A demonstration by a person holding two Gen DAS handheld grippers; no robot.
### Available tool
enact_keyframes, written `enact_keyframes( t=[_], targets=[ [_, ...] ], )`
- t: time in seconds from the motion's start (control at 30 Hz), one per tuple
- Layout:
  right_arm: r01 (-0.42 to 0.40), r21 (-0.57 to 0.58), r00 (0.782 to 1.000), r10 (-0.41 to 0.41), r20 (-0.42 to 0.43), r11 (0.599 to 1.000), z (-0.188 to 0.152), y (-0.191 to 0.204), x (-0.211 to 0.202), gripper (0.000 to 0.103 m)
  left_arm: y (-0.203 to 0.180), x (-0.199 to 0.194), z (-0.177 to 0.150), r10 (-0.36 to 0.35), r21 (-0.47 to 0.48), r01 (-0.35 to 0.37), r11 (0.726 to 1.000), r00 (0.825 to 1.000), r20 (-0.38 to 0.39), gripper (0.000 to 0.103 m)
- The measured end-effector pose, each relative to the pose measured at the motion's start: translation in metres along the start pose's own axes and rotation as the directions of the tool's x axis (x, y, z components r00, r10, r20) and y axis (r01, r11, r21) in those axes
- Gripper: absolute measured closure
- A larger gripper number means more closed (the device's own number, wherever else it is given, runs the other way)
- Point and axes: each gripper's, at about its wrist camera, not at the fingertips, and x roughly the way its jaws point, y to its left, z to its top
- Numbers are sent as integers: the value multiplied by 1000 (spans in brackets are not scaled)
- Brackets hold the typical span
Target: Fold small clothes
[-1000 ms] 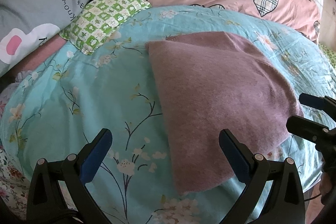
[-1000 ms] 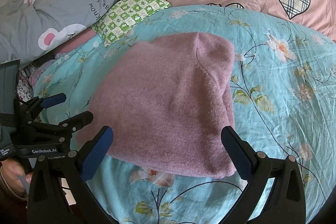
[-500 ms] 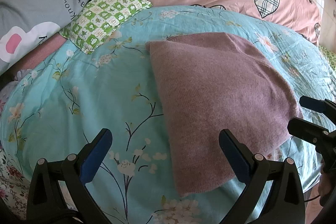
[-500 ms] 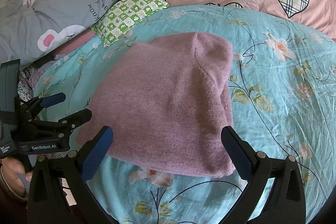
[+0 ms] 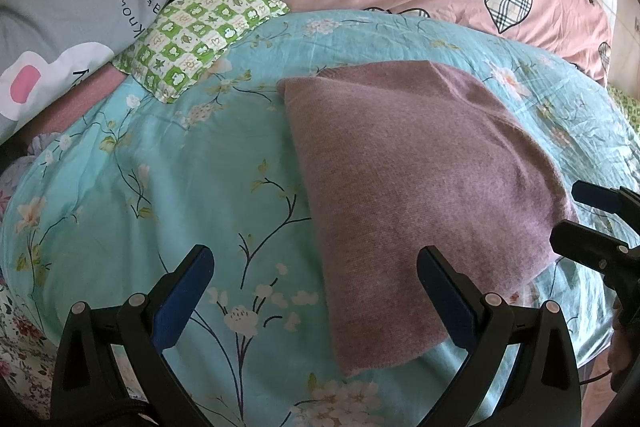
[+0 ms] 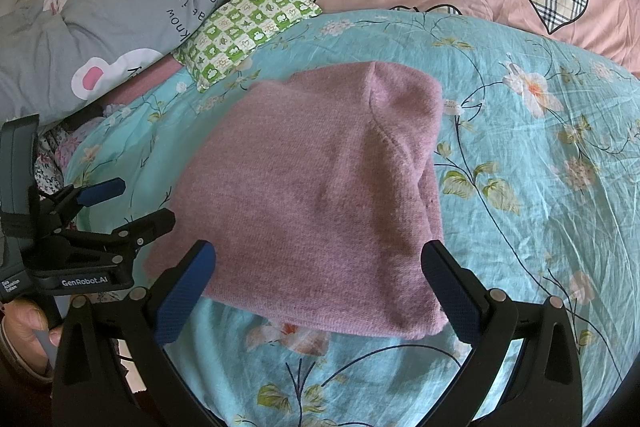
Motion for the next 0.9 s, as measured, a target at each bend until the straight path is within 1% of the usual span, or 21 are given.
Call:
enact_keyframes(
  t=[0.9],
  targets=[
    [-3,12,1000,3,-1,1000,2,-3,1,1,-3,4,6,-9,11,9,1000,1000,3,2]
  ],
)
